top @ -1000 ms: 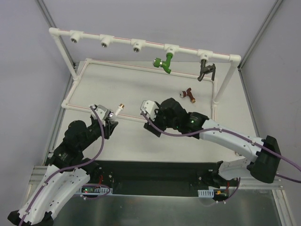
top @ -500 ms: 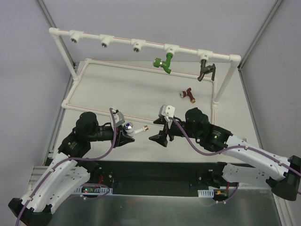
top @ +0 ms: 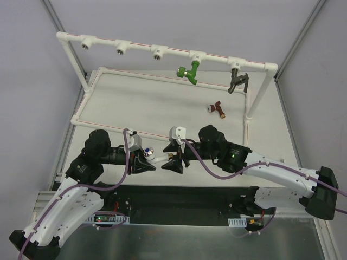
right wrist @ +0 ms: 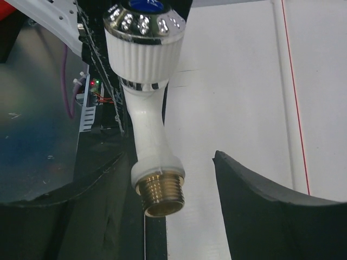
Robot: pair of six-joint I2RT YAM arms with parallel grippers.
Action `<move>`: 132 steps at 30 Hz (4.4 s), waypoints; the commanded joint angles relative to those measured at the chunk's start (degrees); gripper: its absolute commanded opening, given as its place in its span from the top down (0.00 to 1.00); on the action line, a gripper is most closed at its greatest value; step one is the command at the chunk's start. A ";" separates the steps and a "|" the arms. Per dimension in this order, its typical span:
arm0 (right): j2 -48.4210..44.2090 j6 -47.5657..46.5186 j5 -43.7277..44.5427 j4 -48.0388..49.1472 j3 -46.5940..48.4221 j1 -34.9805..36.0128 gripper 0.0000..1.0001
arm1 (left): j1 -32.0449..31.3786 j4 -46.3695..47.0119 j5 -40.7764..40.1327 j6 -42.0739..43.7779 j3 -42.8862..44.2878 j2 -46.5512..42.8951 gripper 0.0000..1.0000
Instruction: Install the water faucets
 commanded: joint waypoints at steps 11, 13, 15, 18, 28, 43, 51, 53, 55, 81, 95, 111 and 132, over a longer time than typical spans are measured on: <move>0.20 0.68 -5.52 3.68 4.69 1.60 0.54 | 0.43 2.87 2.08 1.76 0.16 -1.45 1.00; 0.37 0.85 -5.43 3.33 4.69 1.42 0.62 | 0.52 2.96 2.08 1.85 0.16 -1.88 1.00; 0.37 1.11 -5.26 3.24 4.61 1.51 0.79 | 0.43 3.05 1.99 1.94 0.16 -2.24 1.00; -0.33 2.17 -4.12 3.59 4.17 1.51 0.98 | 0.43 2.96 1.82 2.29 0.16 -2.76 0.88; -6.48 9.20 -0.16 15.54 -1.90 1.51 0.98 | 0.52 13.48 3.13 -4.81 -2.38 -6.80 0.45; -7.98 12.19 1.25 21.00 -5.94 1.60 0.98 | 0.52 67.18 -10.04 -42.52 -20.40 -9.36 0.34; -8.15 11.93 1.51 21.26 -6.56 1.60 0.98 | 0.43 69.58 -8.91 -45.00 -19.53 -6.81 0.42; -8.06 12.01 1.86 21.78 -6.73 1.51 0.98 | 0.43 69.67 -8.91 -45.44 -19.26 -6.72 0.45; -8.06 12.19 1.95 22.05 -6.82 1.60 0.98 | 0.52 69.58 -8.99 -45.44 -19.35 -6.72 0.47; -5.43 12.19 0.72 22.23 -5.06 2.30 0.98 | -1.50 69.58 -8.82 -44.12 -19.18 -3.73 0.57; -6.22 11.84 2.30 22.32 -5.15 2.83 0.98 | -2.73 68.88 -7.94 -43.15 -18.91 -2.76 0.55; -6.48 11.05 2.66 20.82 -4.80 2.83 0.99 | -3.35 66.86 -7.59 -41.66 -18.03 -2.41 0.81; -12.89 6.39 19.52 -24.06 11.98 2.74 0.27 | -3.26 23.28 -43.15 -32.43 -10.03 -15.07 1.00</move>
